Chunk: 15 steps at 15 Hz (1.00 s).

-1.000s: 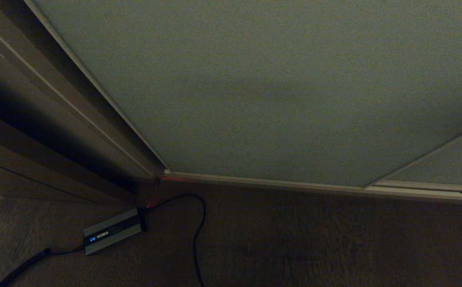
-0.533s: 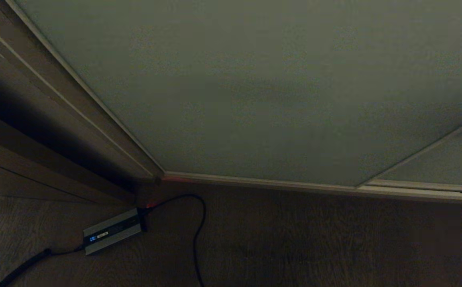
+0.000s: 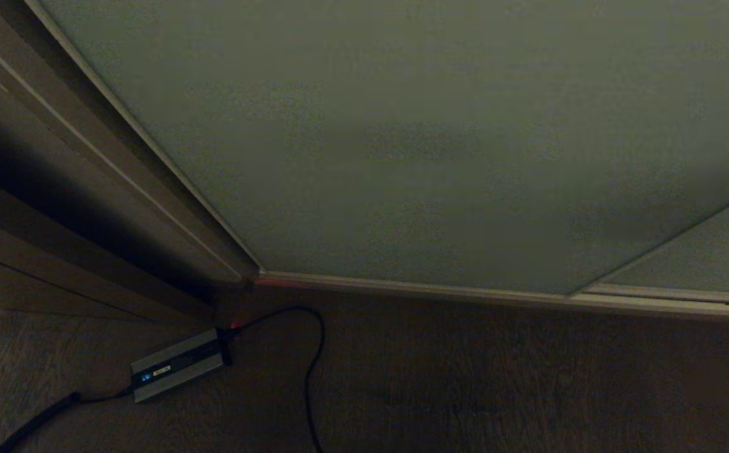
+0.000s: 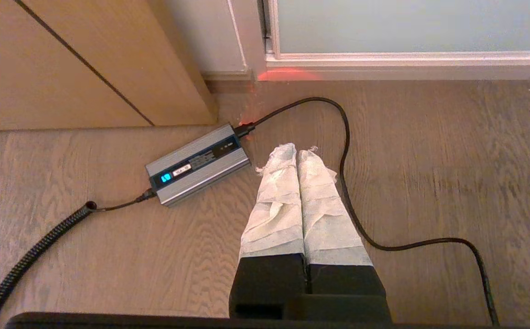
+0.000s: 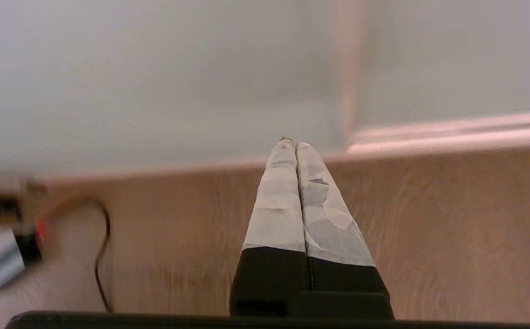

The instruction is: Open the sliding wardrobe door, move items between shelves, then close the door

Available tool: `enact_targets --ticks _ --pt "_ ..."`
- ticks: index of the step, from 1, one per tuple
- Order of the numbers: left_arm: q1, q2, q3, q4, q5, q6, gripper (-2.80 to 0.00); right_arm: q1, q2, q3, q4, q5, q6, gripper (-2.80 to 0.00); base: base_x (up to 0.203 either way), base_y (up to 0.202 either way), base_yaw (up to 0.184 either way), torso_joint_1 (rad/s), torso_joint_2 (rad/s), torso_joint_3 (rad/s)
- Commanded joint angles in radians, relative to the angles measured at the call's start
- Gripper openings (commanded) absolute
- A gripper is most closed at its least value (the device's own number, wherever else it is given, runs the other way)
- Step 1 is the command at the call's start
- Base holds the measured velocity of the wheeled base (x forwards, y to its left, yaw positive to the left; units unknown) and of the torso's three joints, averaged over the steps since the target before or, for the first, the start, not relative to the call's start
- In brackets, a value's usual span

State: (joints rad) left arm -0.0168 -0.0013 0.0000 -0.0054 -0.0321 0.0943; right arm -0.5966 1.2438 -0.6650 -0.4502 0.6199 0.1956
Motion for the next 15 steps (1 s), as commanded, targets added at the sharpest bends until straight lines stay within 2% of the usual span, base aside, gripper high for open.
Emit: enact_targets --ticks 1,2,3,5,7,9,11,13,15 --pt "0.000 0.000 -0.001 -0.001 0.000 0.001 -2.80 0.232 -0.223 0.196 -0.005 -0.220 -0.017 -2.80 0.000 0.000 0.000 0.000 0.00 0.000" --pt "0.000 0.000 0.000 -0.001 0.000 -0.001 -2.80 0.319 -0.319 0.287 -0.006 -0.299 -0.035 -2.80 0.000 0.000 0.000 0.000 0.00 0.000" --pt "0.000 0.000 0.000 -0.001 0.000 0.001 -2.80 0.373 -0.413 0.360 -0.001 -0.343 -0.061 -2.80 0.000 0.000 0.000 0.000 0.00 0.000" --pt "0.000 0.000 0.000 -0.001 0.000 0.001 -2.80 0.458 -0.611 0.507 0.017 -0.395 -0.102 -2.80 0.000 0.000 0.000 0.000 0.00 0.000" --pt "0.000 0.000 0.000 -0.001 0.000 0.001 -2.80 0.520 -0.810 0.593 0.087 -0.423 -0.126 -2.80 0.000 0.000 0.000 0.000 0.00 0.000" --pt "0.000 0.000 0.000 -0.001 0.000 0.001 -2.80 0.557 -1.010 0.626 0.243 -0.458 -0.146 -2.80 0.000 0.000 0.000 0.000 0.00 0.000" --pt "0.000 0.000 0.000 -0.001 0.000 -0.001 -2.80 0.575 -1.172 0.635 0.384 -0.532 -0.159 -2.80 0.000 0.000 0.000 0.000 0.00 0.000" --pt "0.000 0.000 0.000 -0.001 0.000 0.001 -2.80 0.587 -1.246 0.663 0.439 -0.607 -0.204 -2.80 0.000 0.000 0.000 0.000 0.00 0.000" --pt "0.000 0.000 0.000 -0.001 0.000 0.001 -2.80 0.590 -1.245 0.670 0.453 -0.621 -0.212 -2.80 0.000 0.000 0.000 0.000 0.00 0.000"
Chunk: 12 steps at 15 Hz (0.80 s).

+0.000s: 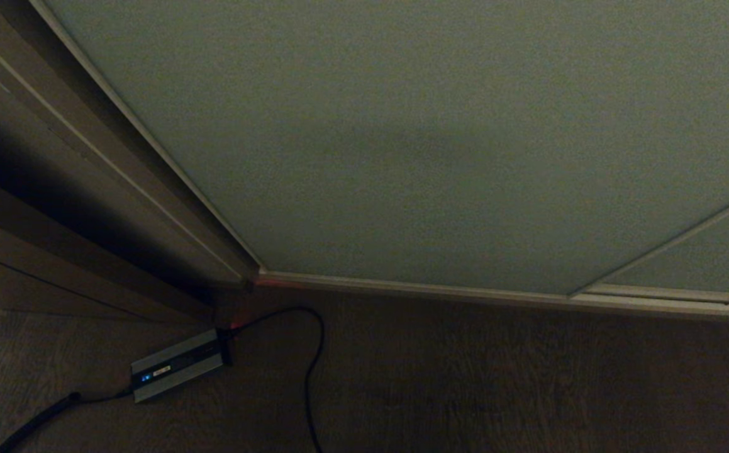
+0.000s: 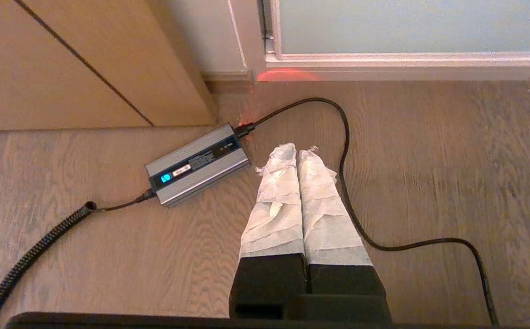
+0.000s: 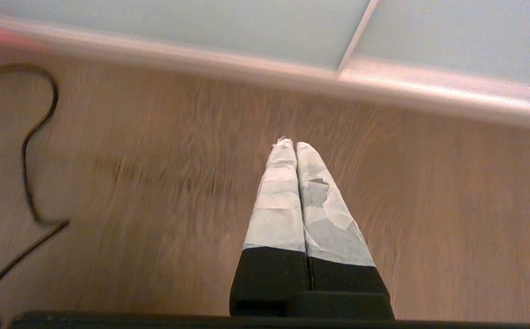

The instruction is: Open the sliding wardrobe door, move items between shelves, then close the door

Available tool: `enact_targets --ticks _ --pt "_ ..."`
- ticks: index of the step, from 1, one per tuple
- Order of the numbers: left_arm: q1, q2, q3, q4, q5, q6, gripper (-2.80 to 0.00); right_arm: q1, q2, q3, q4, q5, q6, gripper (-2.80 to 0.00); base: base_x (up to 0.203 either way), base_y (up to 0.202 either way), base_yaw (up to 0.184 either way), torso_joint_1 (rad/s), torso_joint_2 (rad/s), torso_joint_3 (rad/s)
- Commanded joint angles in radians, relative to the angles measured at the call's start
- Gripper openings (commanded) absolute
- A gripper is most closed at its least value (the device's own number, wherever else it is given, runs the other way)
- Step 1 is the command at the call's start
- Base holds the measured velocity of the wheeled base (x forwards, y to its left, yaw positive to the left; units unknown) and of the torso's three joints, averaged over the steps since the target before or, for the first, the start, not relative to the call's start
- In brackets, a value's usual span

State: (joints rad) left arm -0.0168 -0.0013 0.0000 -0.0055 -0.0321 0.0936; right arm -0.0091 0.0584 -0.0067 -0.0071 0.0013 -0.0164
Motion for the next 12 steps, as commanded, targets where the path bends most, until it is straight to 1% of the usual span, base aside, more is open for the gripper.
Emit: enact_targets --ticks 1,12 --pt "0.000 0.000 0.000 -0.001 0.000 0.000 -2.80 0.003 -0.060 0.011 0.012 -0.003 0.001 -2.80 0.000 0.000 0.000 0.000 0.00 0.000" --pt "0.000 0.000 0.000 -0.001 0.000 0.000 -2.80 0.003 -0.057 0.011 0.009 -0.001 0.015 -2.80 0.000 0.000 0.000 0.000 0.00 0.000"
